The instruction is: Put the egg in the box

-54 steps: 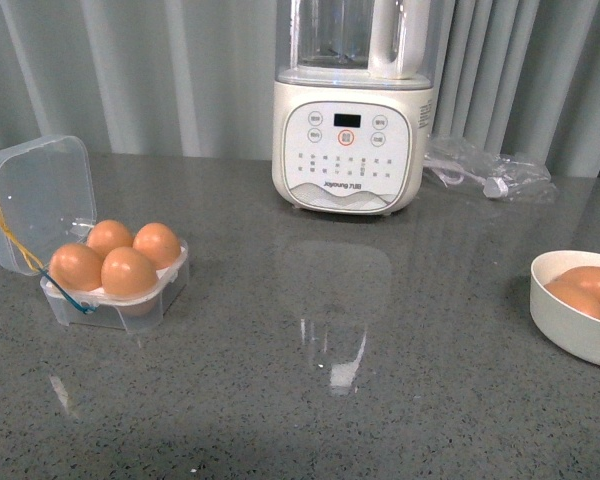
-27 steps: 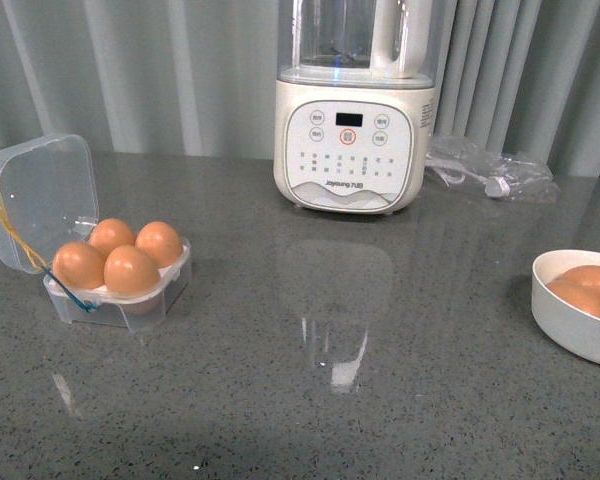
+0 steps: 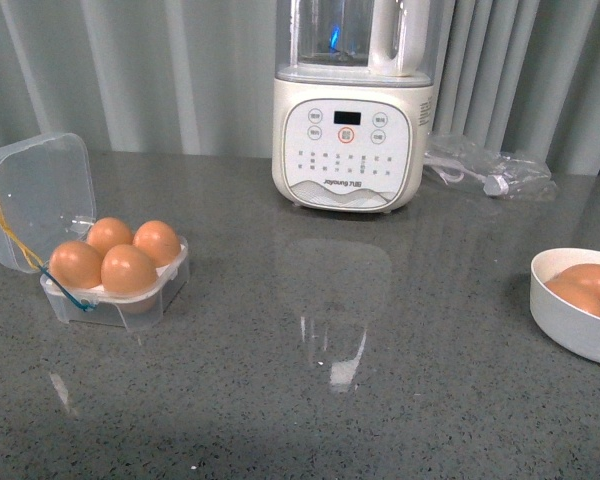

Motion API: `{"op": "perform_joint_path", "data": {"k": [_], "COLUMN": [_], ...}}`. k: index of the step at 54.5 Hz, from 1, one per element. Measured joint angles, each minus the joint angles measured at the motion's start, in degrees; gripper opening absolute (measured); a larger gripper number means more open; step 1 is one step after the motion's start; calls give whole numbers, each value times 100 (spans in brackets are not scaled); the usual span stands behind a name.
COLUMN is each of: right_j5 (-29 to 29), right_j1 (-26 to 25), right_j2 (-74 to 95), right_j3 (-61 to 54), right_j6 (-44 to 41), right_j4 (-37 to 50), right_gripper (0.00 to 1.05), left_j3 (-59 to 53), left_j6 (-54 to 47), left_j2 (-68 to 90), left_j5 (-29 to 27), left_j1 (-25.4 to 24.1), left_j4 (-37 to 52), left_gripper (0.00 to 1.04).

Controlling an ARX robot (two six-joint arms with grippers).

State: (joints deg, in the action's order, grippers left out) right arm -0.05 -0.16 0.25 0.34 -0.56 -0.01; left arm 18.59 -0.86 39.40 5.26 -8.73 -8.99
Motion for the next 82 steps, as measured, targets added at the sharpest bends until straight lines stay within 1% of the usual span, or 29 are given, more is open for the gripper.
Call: {"op": "perform_joint_path", "data": {"k": [7, 12, 19, 27, 38, 44, 58, 66, 69, 77, 82], "right_j5": [0, 0, 0, 0, 0, 0, 0, 0, -2, 0, 0], "right_j1": [0, 0, 0, 0, 0, 0, 0, 0, 0, 0, 0], "right_j2": [0, 0, 0, 0, 0, 0, 0, 0, 0, 0, 0], "right_j3": [0, 0, 0, 0, 0, 0, 0, 0, 0, 0, 0], "right_j6": [0, -2, -2, 0, -2, -2, -2, -2, -2, -2, -2], "right_j4": [0, 0, 0, 0, 0, 0, 0, 0, 0, 0, 0], "right_gripper": [97, 97, 97, 97, 97, 97, 97, 97, 97, 97, 97], "left_j3": [713, 1220, 1996, 2905, 3698, 3908, 3910, 3906, 3882, 3814, 3818], "left_j6": [-186, -297, -542, -662, -688, -680, -546, -409, -352, -76, 13], "left_j2": [1508, 2356, 3388, 4323, 4920, 5121, 5202, 5158, 5060, 4411, 4122], "left_j5": [229, 328, 103, 94, 136, 111, -2, -79, -39, 295, 365], "left_j1": [-264, -343, -378, -459, -415, -232, 260, 621, 815, 1493, 1727], "left_j4": [1069, 1519, 1930, 1987, 1788, 1698, 1666, 1556, 1480, 938, 737], "left_gripper": [98, 98, 98, 98, 98, 98, 98, 98, 98, 98, 98]}}
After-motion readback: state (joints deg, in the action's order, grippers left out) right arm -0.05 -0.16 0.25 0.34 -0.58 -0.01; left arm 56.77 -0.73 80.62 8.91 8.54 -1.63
